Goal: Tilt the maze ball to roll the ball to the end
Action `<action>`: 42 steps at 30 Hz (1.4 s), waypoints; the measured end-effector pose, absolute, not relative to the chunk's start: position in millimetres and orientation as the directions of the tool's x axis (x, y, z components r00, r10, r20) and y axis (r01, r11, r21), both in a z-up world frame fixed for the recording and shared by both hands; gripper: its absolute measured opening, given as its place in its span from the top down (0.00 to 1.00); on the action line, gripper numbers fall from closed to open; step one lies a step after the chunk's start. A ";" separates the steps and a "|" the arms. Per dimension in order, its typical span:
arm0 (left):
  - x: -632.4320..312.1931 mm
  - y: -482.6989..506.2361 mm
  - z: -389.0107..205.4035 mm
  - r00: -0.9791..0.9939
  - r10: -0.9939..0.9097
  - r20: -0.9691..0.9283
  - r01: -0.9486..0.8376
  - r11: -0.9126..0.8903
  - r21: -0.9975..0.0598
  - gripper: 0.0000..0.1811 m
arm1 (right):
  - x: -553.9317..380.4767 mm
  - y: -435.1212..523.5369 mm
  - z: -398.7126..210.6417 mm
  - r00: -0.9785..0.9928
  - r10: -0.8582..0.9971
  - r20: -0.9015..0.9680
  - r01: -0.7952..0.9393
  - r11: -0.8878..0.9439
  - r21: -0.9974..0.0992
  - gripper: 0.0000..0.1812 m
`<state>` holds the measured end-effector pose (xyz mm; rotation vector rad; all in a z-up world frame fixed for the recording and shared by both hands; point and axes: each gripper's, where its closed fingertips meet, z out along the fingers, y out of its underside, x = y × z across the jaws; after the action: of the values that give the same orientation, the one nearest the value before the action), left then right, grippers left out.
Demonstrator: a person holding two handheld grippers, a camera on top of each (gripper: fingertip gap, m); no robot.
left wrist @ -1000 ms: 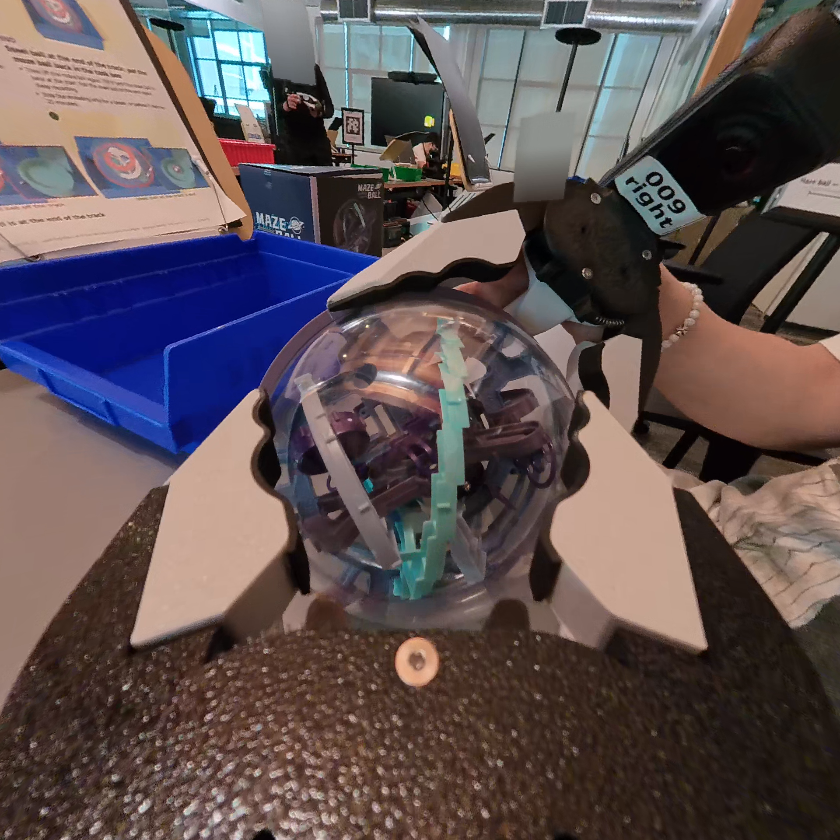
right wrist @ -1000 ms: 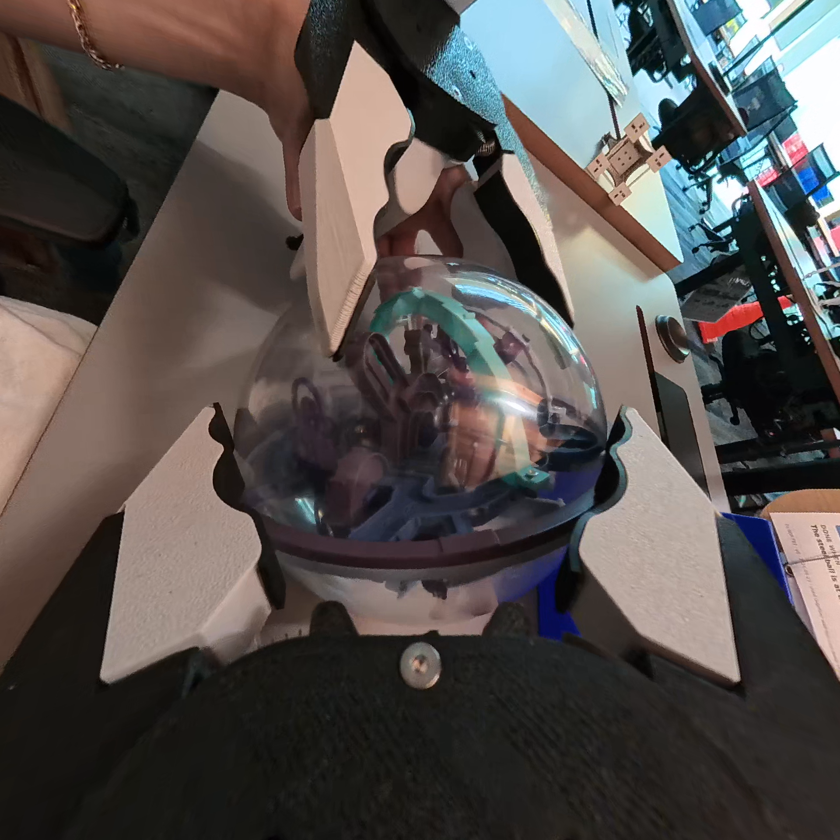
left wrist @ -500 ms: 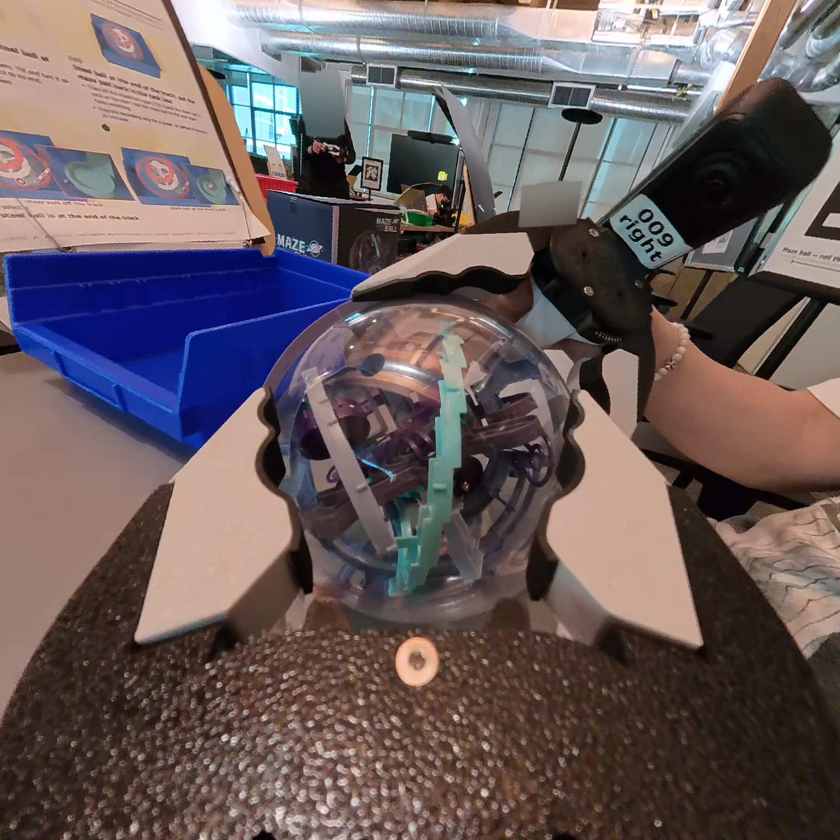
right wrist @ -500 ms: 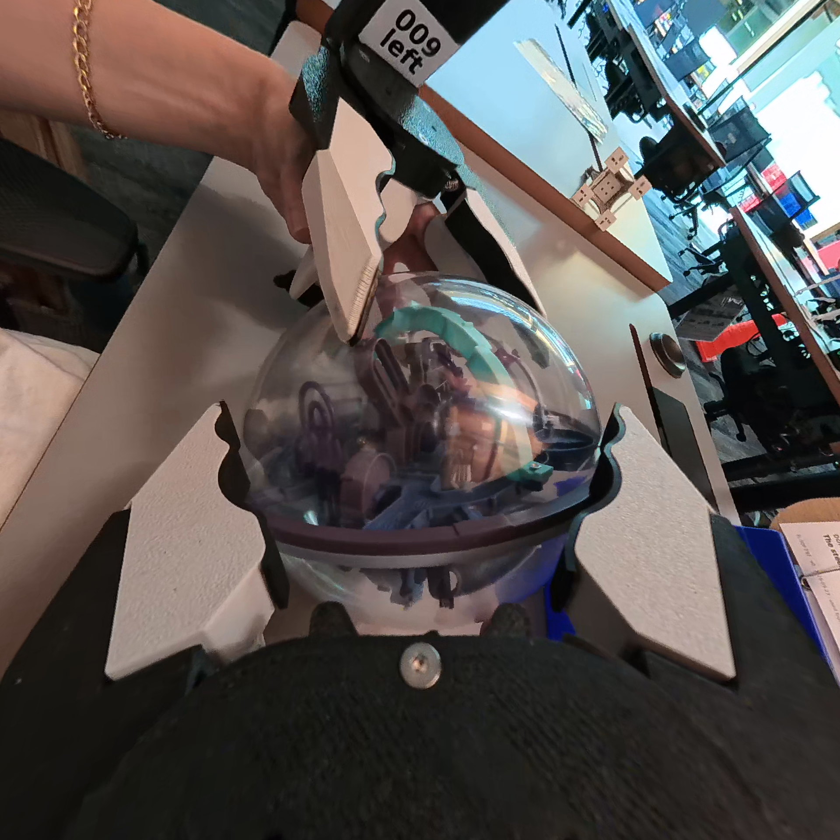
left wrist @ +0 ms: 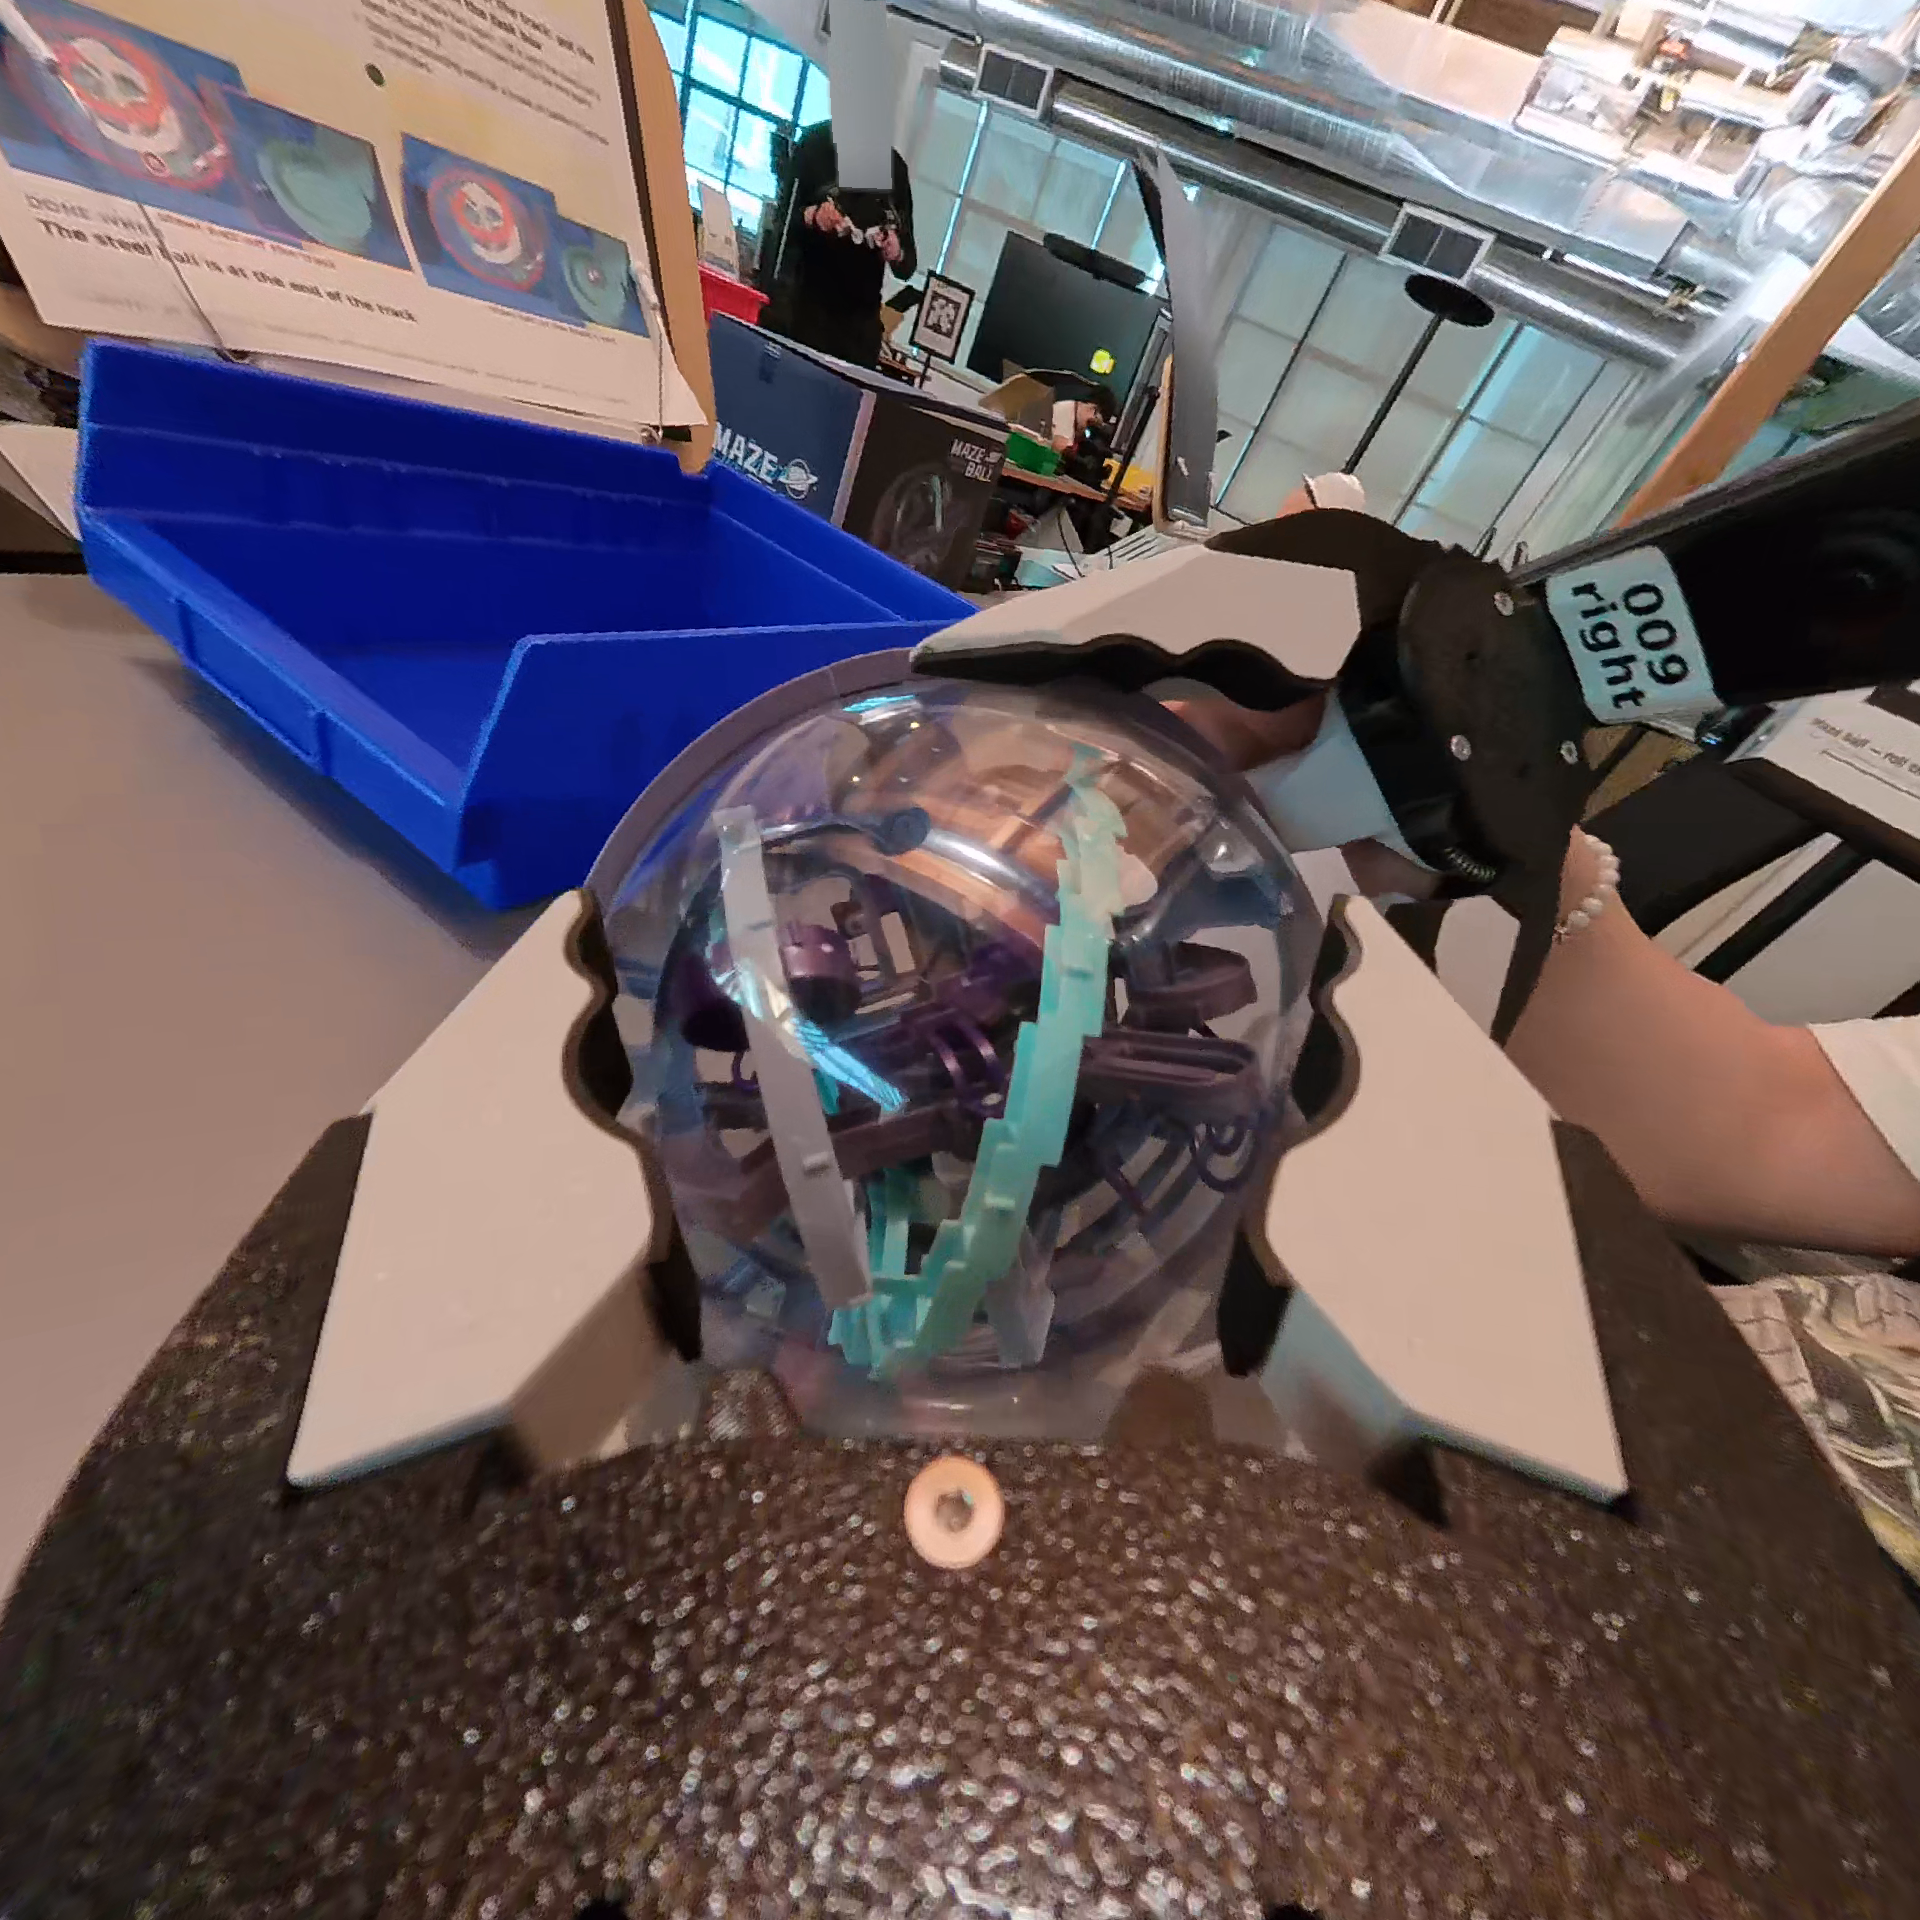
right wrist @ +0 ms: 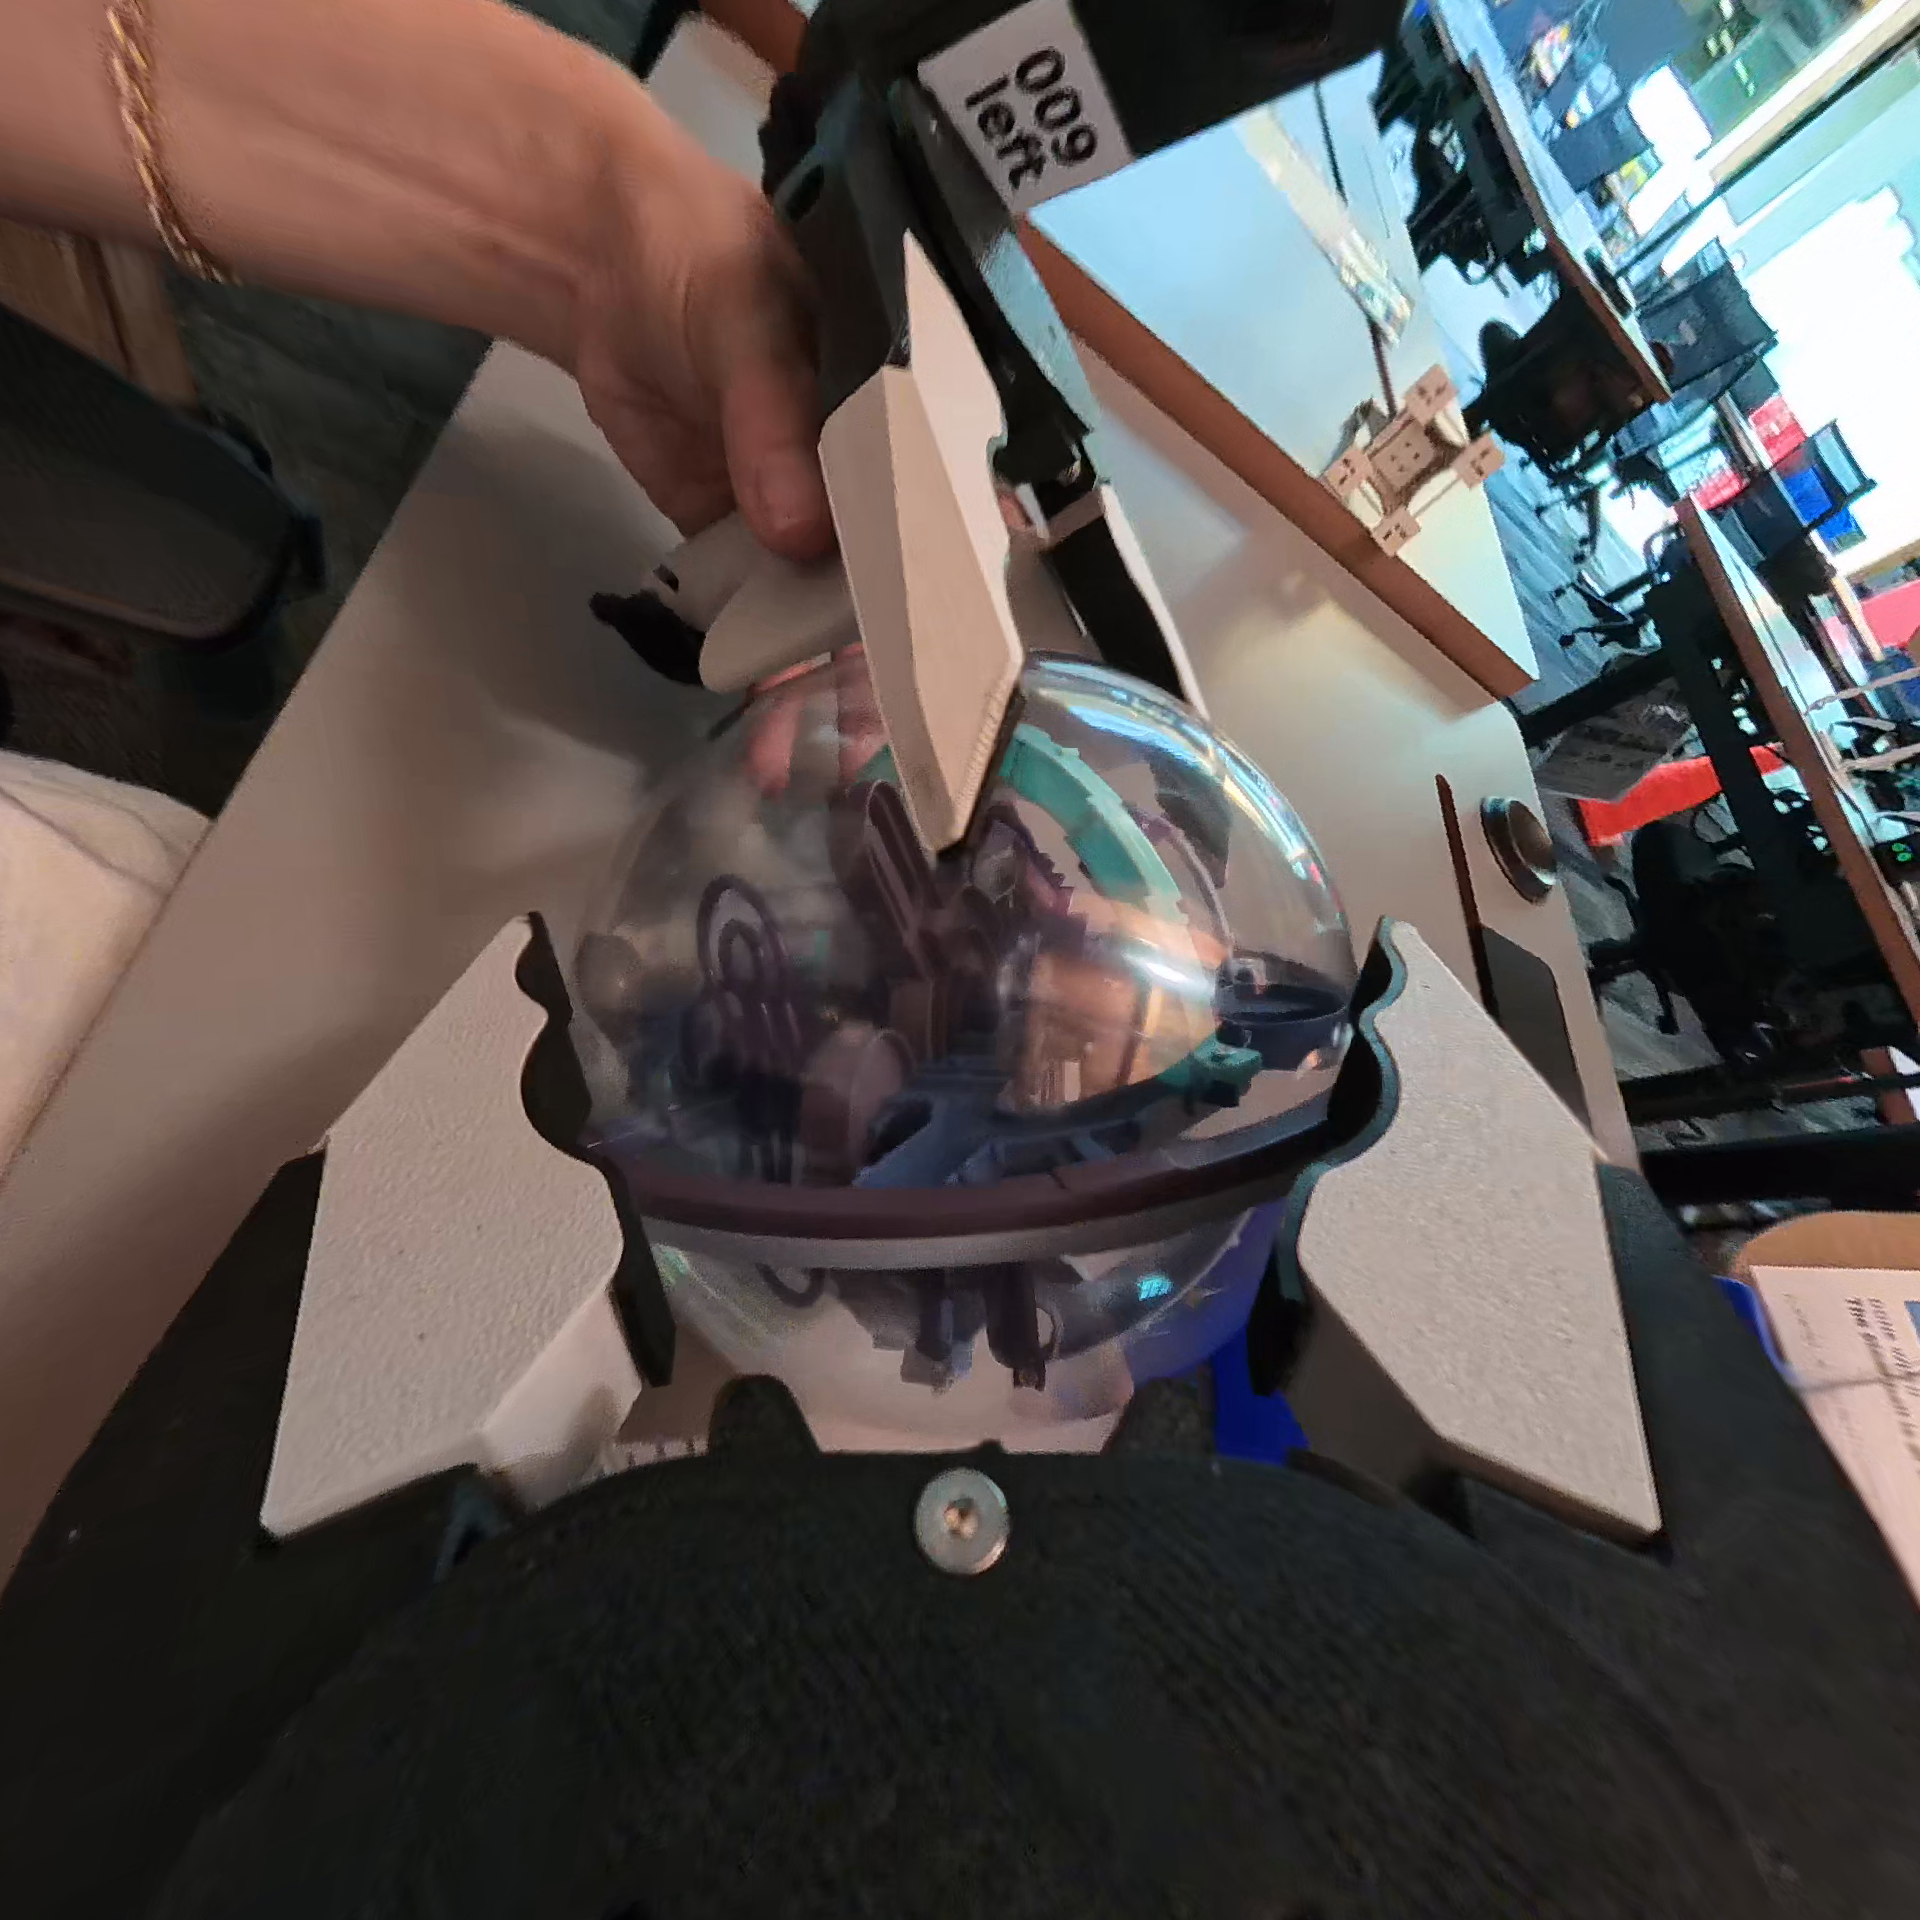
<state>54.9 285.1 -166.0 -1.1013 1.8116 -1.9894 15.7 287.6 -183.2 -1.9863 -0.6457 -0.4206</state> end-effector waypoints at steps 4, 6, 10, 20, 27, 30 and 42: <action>54.3 285.4 -167.0 -0.698 -0.608 0.378 -0.322 -0.205 -0.924 0.29 | 10.4 285.7 -169.1 0.861 0.246 0.446 0.504 -0.285 -0.816 0.26; 54.5 285.7 -167.6 -0.700 -0.601 0.385 -0.331 -0.205 -0.921 0.30 | 11.4 281.2 -166.6 0.882 0.238 0.407 0.462 -0.264 -0.846 0.26; 54.5 286.1 -168.3 -0.698 -0.585 0.413 -0.345 -0.231 -0.910 0.32 | 21.0 266.6 -163.3 0.903 0.223 0.368 0.419 -0.258 -0.871 0.31; 64.7 298.2 -167.7 -0.635 -0.651 0.416 -0.361 -0.226 -0.905 0.30 | 32.7 282.7 -165.5 0.919 0.229 0.320 0.383 -0.328 -0.864 0.31; 63.4 291.2 -175.6 -0.638 -0.634 0.438 -0.414 -0.197 -0.889 0.25 | 29.2 292.6 -156.0 0.953 0.217 0.209 0.266 -0.280 -0.922 0.33; 62.5 290.3 -176.1 -0.652 -0.624 0.431 -0.420 -0.176 -0.890 0.25 | 30.5 286.3 -146.9 0.962 0.236 0.136 0.191 -0.226 -0.955 0.38; 65.1 294.4 -178.7 -0.732 -0.468 0.495 -0.512 -0.101 -0.853 0.25 | 77.1 260.5 -135.9 0.977 0.160 0.140 0.174 -0.220 -0.960 0.41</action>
<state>65.1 294.4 -178.7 -1.1605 2.1293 -2.0508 77.1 260.5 -135.9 -1.7991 -0.2460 -0.0128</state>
